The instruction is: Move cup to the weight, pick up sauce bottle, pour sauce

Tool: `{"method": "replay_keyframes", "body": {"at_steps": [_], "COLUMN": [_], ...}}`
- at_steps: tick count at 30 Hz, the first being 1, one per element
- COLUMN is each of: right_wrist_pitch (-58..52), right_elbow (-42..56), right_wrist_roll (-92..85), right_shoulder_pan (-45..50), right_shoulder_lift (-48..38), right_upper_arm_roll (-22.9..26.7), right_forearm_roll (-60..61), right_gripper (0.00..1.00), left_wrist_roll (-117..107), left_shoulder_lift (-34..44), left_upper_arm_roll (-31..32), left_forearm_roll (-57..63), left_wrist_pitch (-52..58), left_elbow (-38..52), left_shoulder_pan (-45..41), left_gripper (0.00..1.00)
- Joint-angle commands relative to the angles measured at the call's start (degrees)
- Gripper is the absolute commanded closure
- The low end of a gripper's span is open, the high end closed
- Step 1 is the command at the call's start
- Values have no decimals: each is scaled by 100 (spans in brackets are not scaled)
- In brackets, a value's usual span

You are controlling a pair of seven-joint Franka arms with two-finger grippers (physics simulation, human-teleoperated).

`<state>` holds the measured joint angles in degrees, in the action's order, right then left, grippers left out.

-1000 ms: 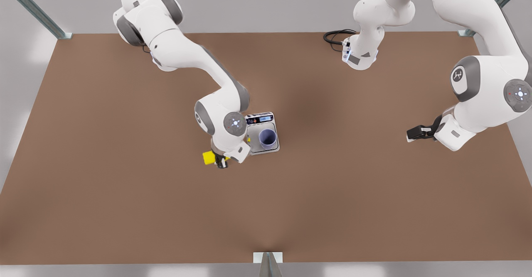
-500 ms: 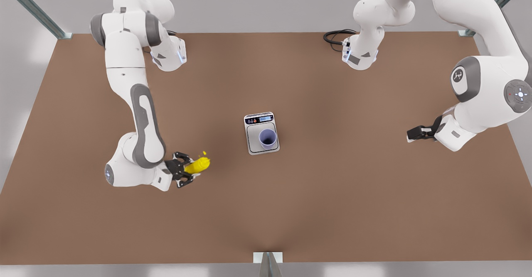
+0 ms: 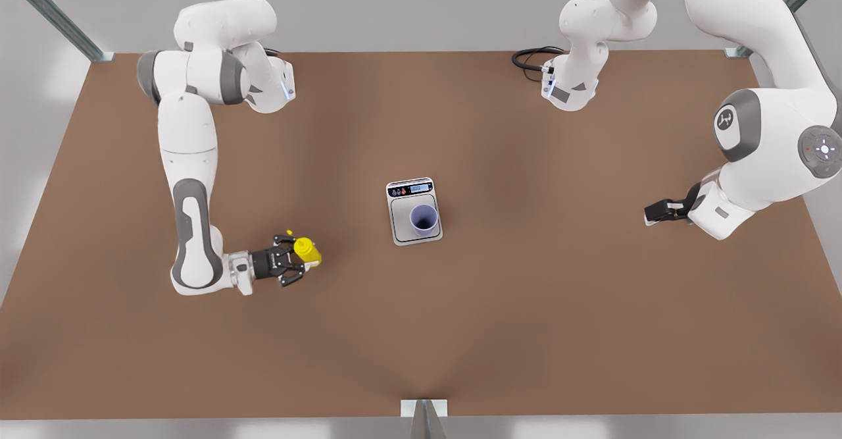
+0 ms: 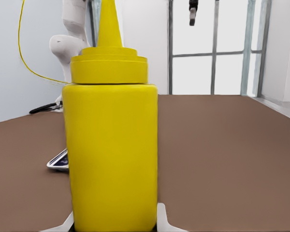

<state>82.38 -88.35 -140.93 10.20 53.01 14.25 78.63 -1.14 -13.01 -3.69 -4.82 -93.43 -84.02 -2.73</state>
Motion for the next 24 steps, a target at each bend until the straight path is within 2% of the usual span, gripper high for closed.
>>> {"method": "replay_keyframes", "body": {"at_steps": [1,20,23,24], "right_wrist_pitch": [-12,147,147,147], "right_elbow": [-15,11,11,11], "right_wrist_roll": [13,-127,-127,-119], "right_shoulder_pan": [0,44,53,61], "right_shoulder_lift": [16,368,377,377], "right_upper_arm_roll": [-1,-10,-10,-10], "right_forearm_roll": [82,381,373,381], "right_gripper": [42,42,39,35], "left_wrist_roll": [0,0,9,9], "left_shoulder_lift": [0,-26,-35,-26], "left_upper_arm_roll": [0,0,0,0], "left_forearm_roll": [-10,-28,-28,-28], "left_wrist_pitch": [0,-70,-70,-70], "left_elbow": [0,0,0,0], "left_shoulder_pan": [0,0,0,0], "left_gripper": [0,0,0,0]}}
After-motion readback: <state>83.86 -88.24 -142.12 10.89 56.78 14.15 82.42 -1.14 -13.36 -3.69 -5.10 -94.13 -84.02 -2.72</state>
